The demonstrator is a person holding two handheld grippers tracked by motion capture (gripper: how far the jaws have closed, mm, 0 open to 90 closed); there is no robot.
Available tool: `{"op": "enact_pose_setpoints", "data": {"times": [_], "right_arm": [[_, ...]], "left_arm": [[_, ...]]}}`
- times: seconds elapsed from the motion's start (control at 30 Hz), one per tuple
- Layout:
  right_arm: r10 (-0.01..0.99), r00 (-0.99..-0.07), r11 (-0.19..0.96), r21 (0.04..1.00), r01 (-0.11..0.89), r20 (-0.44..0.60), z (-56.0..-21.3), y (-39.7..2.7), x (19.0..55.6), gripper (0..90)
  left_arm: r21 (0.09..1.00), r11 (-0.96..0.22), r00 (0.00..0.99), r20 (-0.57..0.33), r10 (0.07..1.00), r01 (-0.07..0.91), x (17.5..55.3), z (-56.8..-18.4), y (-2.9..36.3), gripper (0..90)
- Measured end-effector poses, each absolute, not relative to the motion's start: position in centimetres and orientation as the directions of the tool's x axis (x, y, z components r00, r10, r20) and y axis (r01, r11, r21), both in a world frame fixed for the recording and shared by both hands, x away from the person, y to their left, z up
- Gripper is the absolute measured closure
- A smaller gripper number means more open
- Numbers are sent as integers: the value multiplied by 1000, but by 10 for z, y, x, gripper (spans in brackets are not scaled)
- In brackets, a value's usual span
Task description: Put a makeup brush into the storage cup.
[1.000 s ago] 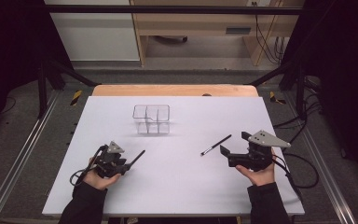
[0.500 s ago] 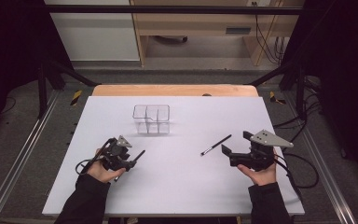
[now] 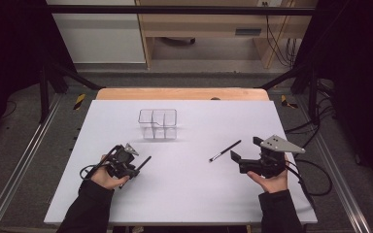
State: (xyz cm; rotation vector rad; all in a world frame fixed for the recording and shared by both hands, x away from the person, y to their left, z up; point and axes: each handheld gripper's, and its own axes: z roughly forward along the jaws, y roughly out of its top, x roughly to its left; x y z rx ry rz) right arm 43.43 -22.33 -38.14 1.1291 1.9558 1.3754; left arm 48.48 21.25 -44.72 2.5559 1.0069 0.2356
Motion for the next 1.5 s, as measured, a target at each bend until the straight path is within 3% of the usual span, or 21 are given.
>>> {"op": "enact_pose_setpoints", "data": {"times": [0.7, 1.1, 1.5], "right_arm": [[839, -540, 159, 921, 355, 63, -384, -221, 436, 54], [837, -544, 172, 917, 361, 58, -387, -219, 438, 54], [837, -545, 172, 917, 359, 56, -386, -219, 437, 54]], "left_arm": [[373, -659, 711, -1, 703, 653, 486, -449, 212, 828], [384, -673, 726, 11, 688, 632, 484, -449, 212, 833], [520, -657, 749, 49, 661, 546, 473, -428, 213, 834]]}}
